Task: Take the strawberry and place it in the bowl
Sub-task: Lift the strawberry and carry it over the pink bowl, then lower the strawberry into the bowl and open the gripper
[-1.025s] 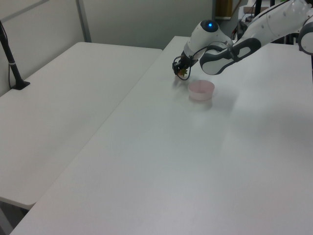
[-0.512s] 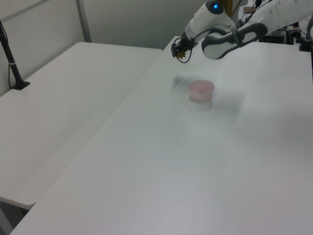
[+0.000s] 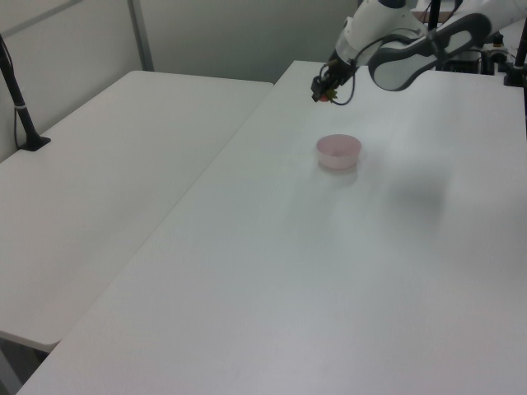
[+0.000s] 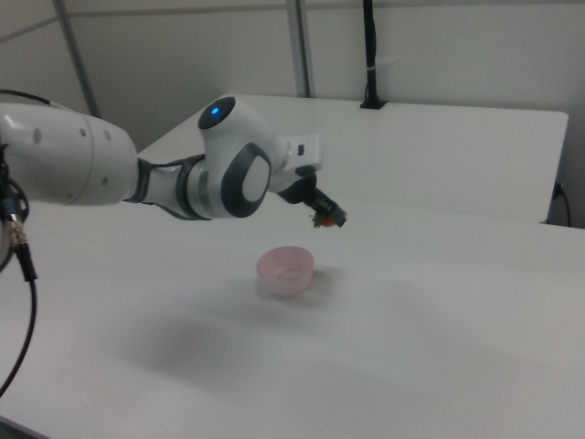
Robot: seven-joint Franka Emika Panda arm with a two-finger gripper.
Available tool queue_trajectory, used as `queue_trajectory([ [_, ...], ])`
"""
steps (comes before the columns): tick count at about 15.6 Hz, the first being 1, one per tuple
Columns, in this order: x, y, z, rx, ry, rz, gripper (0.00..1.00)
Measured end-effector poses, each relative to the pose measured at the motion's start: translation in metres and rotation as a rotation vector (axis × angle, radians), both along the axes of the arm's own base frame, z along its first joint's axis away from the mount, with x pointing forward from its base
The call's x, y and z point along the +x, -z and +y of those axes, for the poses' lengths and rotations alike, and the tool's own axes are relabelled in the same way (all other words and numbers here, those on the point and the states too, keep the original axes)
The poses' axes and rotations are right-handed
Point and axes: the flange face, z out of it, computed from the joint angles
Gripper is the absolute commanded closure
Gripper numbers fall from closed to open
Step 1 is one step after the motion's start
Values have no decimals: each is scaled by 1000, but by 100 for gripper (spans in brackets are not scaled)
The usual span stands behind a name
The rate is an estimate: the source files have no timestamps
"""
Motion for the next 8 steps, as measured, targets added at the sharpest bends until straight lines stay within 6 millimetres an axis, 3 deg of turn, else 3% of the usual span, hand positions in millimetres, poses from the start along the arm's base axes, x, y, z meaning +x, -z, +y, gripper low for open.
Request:
queue_trajectory([
  [3, -26, 9, 15, 0, -47, 52, 57],
  [6, -37, 27, 44, 5, -93, 100, 50],
  [7, -39, 33, 51, 6, -103, 113, 41],
  [8, -40, 38, 55, 7, -109, 123, 17],
])
